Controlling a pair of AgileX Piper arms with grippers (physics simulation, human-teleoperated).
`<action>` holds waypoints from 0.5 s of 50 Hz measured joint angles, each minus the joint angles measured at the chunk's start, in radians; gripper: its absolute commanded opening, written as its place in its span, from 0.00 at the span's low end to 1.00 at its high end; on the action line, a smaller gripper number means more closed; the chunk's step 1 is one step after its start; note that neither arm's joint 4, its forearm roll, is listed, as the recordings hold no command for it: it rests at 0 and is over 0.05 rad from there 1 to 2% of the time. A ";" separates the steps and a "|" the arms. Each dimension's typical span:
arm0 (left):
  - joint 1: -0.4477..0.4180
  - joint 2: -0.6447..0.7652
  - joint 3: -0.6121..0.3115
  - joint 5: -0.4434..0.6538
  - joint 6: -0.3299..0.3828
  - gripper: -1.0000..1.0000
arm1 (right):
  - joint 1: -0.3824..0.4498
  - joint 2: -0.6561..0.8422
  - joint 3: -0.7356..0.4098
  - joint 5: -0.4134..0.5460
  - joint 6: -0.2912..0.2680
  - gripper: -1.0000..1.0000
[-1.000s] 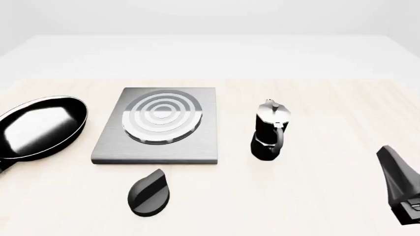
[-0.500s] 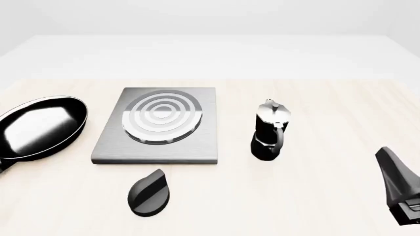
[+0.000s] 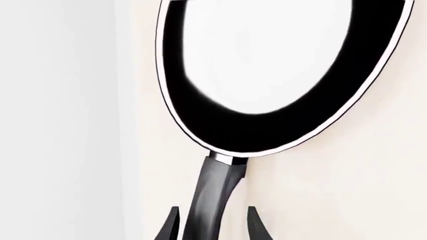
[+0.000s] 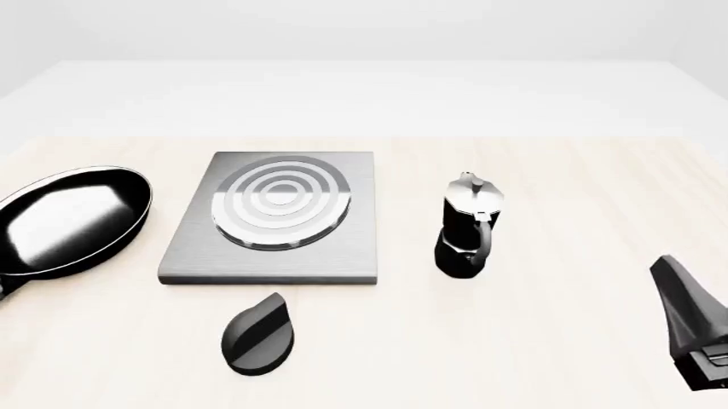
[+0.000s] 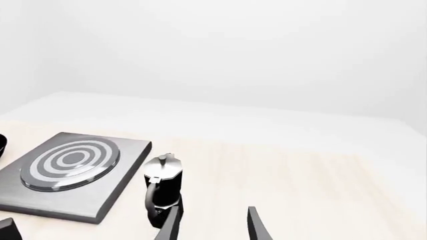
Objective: Turn on the stove and put the frying pan on it.
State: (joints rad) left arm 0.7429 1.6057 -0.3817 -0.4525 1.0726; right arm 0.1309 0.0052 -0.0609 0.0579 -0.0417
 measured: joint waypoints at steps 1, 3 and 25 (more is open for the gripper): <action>0.002 0.005 -0.001 -0.004 0.002 1.00 | 0.000 0.000 0.000 0.000 0.000 1.00; 0.006 0.015 -0.003 -0.011 0.005 1.00 | 0.000 0.000 0.000 0.000 -0.001 1.00; 0.020 0.035 -0.007 -0.032 0.009 0.00 | 0.002 0.007 -0.005 -0.002 -0.006 1.00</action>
State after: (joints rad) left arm 0.7629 1.6410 -0.3887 -0.4847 1.0819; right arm 0.1332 0.0123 -0.0656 0.0559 -0.0479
